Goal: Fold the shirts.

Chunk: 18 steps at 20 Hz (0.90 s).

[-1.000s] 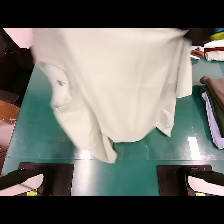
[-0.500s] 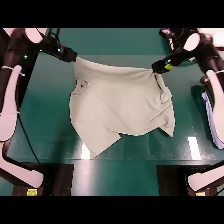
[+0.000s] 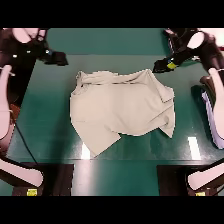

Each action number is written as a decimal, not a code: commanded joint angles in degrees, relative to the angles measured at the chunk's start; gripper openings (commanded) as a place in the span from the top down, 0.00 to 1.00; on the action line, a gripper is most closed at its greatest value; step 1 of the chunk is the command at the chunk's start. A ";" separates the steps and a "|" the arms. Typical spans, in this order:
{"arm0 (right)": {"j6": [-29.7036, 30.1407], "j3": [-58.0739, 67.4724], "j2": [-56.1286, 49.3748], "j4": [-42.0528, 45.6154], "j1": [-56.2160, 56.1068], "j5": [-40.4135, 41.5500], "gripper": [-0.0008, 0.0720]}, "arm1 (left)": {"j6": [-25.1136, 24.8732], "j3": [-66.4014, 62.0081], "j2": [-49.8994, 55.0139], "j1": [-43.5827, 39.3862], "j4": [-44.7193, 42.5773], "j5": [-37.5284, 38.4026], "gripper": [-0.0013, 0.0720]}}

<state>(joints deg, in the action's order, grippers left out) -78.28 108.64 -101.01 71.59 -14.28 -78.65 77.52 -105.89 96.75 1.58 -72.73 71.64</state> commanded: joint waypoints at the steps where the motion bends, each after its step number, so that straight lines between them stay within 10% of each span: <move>1: 1.42 0.59 2.82 -10.01 4.35 -12.52 0.49 | 0.22 8.17 -6.49 6.36 5.40 6.93 0.33; 10: 1.42 0.59 11.65 -10.47 6.84 -19.52 0.49 | -5.66 62.99 -32.92 8.46 18.60 -4.90 0.32; 18: 1.44 0.59 14.45 -10.45 7.26 -19.89 0.49 | -7.91 74.44 -34.12 8.39 26.43 -11.54 0.32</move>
<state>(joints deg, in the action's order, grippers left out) -76.84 109.16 -87.20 61.25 -7.09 -98.02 70.26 -34.63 63.24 9.98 -48.95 63.33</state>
